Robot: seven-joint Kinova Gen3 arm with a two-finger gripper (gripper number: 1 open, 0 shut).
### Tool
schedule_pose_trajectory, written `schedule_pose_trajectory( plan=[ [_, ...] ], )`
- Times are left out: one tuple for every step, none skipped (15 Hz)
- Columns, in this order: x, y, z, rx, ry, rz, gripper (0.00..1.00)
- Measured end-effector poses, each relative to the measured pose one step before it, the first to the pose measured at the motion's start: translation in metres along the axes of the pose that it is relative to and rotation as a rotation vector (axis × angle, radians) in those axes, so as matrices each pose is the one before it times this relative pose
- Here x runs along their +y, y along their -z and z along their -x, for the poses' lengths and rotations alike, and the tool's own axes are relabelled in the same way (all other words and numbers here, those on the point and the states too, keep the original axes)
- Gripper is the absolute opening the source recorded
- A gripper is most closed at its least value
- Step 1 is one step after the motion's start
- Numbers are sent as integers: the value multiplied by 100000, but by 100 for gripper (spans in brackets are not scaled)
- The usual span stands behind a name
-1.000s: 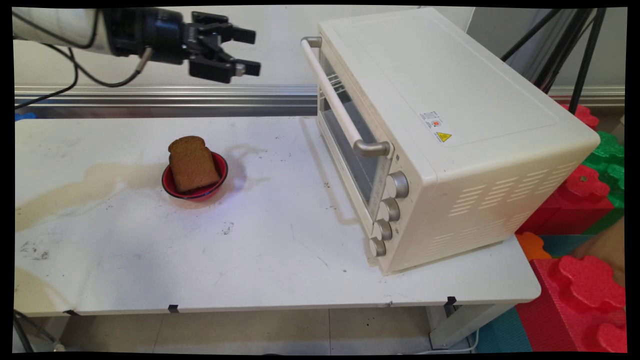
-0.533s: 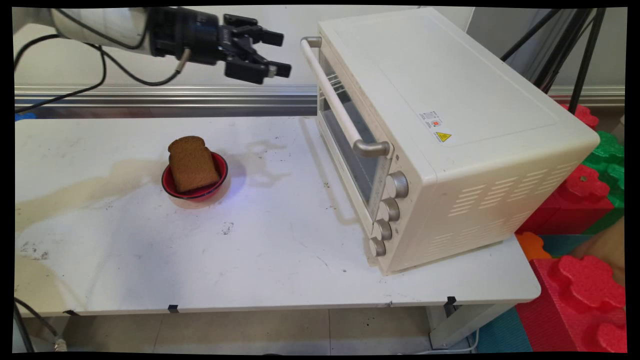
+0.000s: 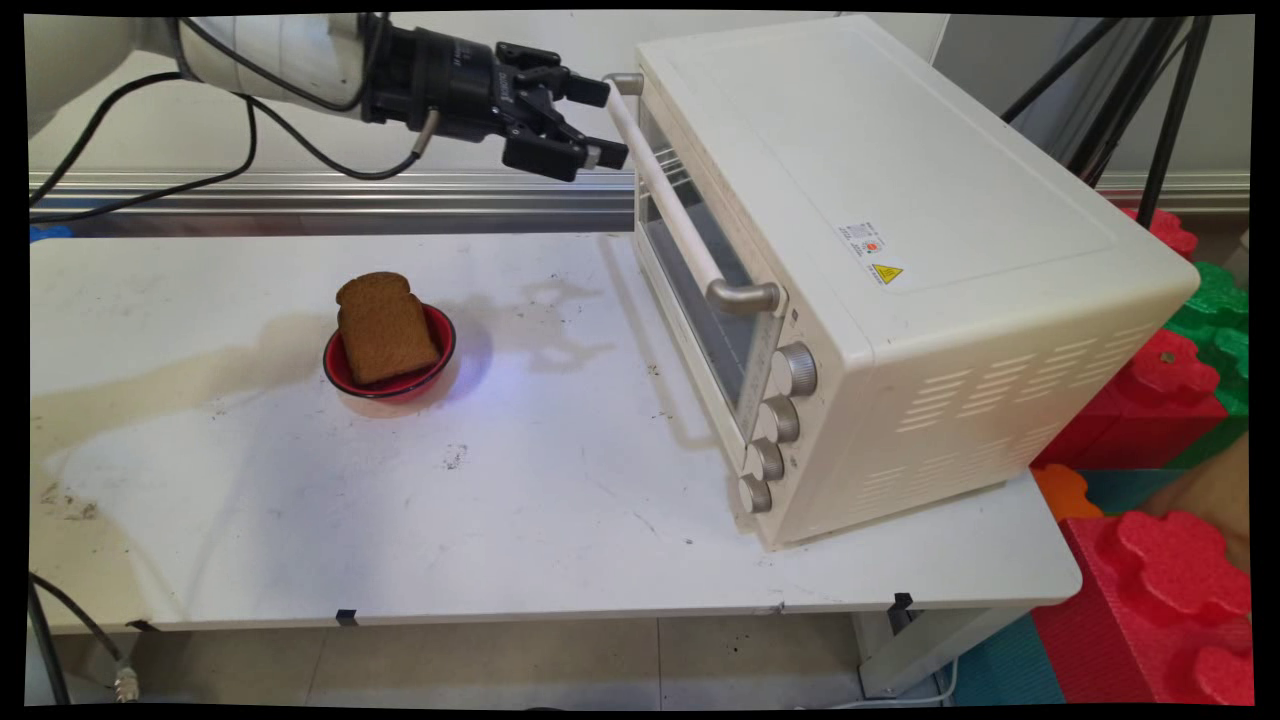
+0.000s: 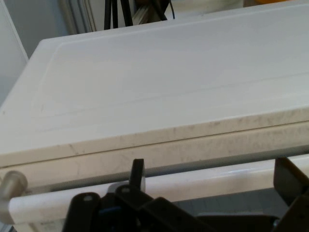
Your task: Open the oven
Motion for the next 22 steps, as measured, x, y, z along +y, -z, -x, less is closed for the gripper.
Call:
schedule_pose_trajectory(
  plan=[
    [-54, -337, -32, -307, -44, -225, 100],
    [-49, -257, -26, -246, -35, -180, 100],
    [-72, -256, -41, -154, -168, -216, 100],
    [-37, -212, -51, 37, -153, -94, 100],
    [-28, -150, -58, 88, -179, -80, 100],
    [-14, -149, -36, 99, -180, -53, 0],
    [-37, -152, 10, -80, -159, -85, 0],
    [-23, -92, 18, -126, -63, -52, 0],
    [-7, -58, 32, -135, 14, 2, 0],
    [-18, -108, 46, -207, 31, 49, 0],
    [5, -104, 44, -204, 7, 102, 0],
    [2, -110, 43, -204, -8, 96, 0],
    [3, -124, 24, -158, 23, 111, 0],
    [-4, -159, 43, -234, 38, 69, 0],
    [-2, -133, 40, -208, 59, 19, 0],
    [-10, -145, 33, -203, 50, 5, 0],
    [-15, -126, 31, -186, 11, 5, 0],
    [-18, -189, 58, -308, -24, 22, 0],
    [-27, -124, 41, -199, -44, -2, 0],
    [-41, -167, 61, -285, -90, 5, 0],
    [-40, -97, 41, -165, -120, -38, 0],
    [-53, -128, 49, -232, -185, -20, 0]
  ],
)
